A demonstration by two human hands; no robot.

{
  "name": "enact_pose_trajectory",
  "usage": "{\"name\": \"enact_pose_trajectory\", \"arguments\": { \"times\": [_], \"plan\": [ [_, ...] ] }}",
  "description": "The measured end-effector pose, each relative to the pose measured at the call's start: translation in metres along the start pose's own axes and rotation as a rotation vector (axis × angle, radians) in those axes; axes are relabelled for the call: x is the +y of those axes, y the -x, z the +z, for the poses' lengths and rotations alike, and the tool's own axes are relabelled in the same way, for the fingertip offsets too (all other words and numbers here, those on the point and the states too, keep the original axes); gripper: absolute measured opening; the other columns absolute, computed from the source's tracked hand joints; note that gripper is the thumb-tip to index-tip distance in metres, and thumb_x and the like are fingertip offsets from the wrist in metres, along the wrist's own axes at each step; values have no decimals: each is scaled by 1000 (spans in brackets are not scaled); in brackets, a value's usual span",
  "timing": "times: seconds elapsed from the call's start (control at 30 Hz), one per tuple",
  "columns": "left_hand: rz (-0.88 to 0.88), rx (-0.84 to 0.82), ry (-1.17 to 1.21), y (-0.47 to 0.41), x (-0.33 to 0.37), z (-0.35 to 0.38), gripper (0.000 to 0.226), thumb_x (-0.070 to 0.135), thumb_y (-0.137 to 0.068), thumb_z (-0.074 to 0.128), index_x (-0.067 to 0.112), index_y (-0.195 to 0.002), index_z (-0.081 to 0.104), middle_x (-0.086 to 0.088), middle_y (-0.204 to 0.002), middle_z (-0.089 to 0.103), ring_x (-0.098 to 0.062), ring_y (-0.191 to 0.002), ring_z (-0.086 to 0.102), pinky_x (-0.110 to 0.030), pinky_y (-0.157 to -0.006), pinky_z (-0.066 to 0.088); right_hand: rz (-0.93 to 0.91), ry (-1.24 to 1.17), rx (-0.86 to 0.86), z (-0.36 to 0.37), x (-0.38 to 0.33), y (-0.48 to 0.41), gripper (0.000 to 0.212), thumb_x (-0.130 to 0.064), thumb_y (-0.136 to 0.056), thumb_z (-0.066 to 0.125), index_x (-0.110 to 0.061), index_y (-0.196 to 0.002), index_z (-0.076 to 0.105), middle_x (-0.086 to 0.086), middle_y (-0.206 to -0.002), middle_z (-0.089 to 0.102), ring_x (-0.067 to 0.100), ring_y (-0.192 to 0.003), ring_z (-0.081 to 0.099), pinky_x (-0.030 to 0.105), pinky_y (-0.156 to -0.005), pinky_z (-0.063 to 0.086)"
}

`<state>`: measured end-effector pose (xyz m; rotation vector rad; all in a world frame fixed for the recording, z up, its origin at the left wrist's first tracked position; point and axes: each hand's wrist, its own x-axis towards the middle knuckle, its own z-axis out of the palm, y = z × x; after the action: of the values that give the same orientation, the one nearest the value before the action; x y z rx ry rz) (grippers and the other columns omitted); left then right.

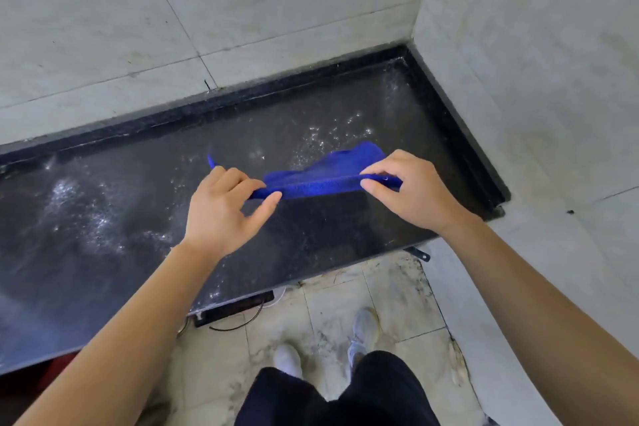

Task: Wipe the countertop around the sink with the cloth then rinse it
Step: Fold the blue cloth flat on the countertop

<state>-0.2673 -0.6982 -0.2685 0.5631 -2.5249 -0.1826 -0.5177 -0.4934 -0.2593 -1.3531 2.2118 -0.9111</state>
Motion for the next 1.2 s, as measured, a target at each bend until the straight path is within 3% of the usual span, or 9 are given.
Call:
{"name": "enact_pose_trajectory", "arguments": {
  "times": [0.1,0.2,0.33,0.53,0.7,0.8,0.9,1.07,1.2],
  "plan": [
    [-73,-120,6,46,-5,44,39,46,-95,60,12,-84,75,-1,-76,61,-24,-66,49,-34,-60,46,48,70,-99,41,35,9,17,-35,-93,67,-28,-106,75,-13,-98,64,7,-95,60,24,-83,51],
    [-142,-391,56,98,-5,88,50,56,-95,51,13,-86,77,0,-79,61,-25,-69,57,-35,-57,51,135,221,-344,90,72,28,21,-38,-95,63,-29,-111,74,-7,-104,64,12,-101,59,35,-89,51],
    [-251,-636,81,139,-2,112,55,63,-91,44,19,-93,77,4,-87,65,-22,-79,66,-36,-54,56,200,253,-500,132,84,51,24,-39,-97,60,-29,-115,72,-7,-112,66,14,-108,60,36,-92,50],
    [-237,-460,60,109,-33,140,38,36,-96,48,8,-107,72,-9,-104,64,-33,-87,61,-45,-67,55,139,277,-301,153,77,19,24,-28,-100,59,-20,-120,70,-1,-118,62,20,-108,60,34,-89,51],
    [-380,-500,-79,79,-69,167,41,5,-89,52,2,-130,57,-19,-139,53,-42,-119,52,-52,-84,46,80,398,-116,181,85,-27,39,-22,-100,57,-12,-138,58,15,-146,48,35,-125,52,49,-98,47],
    [-411,-568,-147,79,-84,175,50,23,-100,43,5,-146,38,-8,-153,42,-33,-134,40,-49,-96,34,37,481,-150,202,98,-42,54,-35,-105,47,-11,-153,38,20,-162,26,39,-147,29,52,-113,33],
    [-328,-617,-275,90,-96,176,55,42,-105,30,12,-151,31,-2,-158,35,-33,-140,32,-52,-100,28,77,571,-217,207,123,-41,66,-54,-106,29,-16,-160,21,15,-168,7,36,-154,8,53,-124,13],
    [-404,-636,-331,105,-120,168,55,46,-107,23,19,-154,30,3,-163,26,-35,-145,24,-59,-106,25,89,610,-152,202,140,-32,68,-58,-106,26,-19,-161,18,12,-169,6,34,-155,4,51,-125,8],
    [-390,-536,-283,111,-121,171,51,42,-106,33,13,-147,44,-6,-160,34,-37,-141,34,-56,-101,29,101,648,-121,206,137,-32,65,-56,-107,26,-21,-161,17,11,-169,5,32,-156,3,50,-125,7]
  ]
}}
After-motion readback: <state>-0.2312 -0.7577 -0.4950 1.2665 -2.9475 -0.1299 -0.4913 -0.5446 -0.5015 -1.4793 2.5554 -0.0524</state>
